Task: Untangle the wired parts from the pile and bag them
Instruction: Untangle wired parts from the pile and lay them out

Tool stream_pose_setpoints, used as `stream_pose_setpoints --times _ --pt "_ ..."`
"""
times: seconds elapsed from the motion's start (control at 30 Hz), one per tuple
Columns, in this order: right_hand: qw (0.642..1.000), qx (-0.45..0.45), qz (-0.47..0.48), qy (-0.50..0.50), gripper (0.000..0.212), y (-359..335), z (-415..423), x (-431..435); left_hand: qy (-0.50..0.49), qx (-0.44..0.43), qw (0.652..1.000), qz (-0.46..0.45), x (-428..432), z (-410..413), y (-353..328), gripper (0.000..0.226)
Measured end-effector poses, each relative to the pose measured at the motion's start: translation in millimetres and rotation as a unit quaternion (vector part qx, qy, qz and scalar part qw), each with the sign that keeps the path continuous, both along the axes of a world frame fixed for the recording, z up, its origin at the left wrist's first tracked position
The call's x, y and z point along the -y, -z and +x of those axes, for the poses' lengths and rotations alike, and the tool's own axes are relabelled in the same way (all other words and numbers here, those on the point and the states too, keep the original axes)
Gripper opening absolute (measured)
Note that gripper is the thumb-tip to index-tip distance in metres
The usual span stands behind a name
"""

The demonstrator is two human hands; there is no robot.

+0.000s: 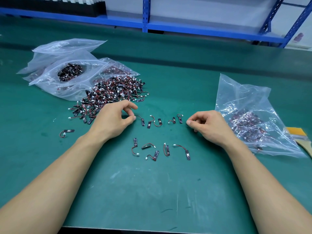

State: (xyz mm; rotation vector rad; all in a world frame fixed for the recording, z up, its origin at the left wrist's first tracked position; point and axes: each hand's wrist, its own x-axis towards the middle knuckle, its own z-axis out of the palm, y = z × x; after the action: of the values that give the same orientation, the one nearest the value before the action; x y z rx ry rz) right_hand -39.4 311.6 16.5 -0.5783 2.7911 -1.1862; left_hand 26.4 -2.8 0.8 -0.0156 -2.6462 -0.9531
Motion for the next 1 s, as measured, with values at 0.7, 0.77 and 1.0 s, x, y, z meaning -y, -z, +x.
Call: stream_pose_setpoints --times 0.7,0.77,1.0 --pt "1.0 -0.001 0.003 -0.001 0.014 0.7 -0.8 -0.4 -0.038 0.007 0.999 -0.012 2.8 -3.0 2.1 0.016" --pt "1.0 0.001 0.002 -0.001 0.013 0.8 -1.2 -0.5 -0.039 0.008 0.999 -0.014 3.0 -3.2 2.1 0.016" --pt "1.0 -0.001 0.001 -0.003 0.013 1.0 -0.9 -0.9 -0.031 0.01 0.999 -0.016 1.5 -2.4 0.6 0.016"
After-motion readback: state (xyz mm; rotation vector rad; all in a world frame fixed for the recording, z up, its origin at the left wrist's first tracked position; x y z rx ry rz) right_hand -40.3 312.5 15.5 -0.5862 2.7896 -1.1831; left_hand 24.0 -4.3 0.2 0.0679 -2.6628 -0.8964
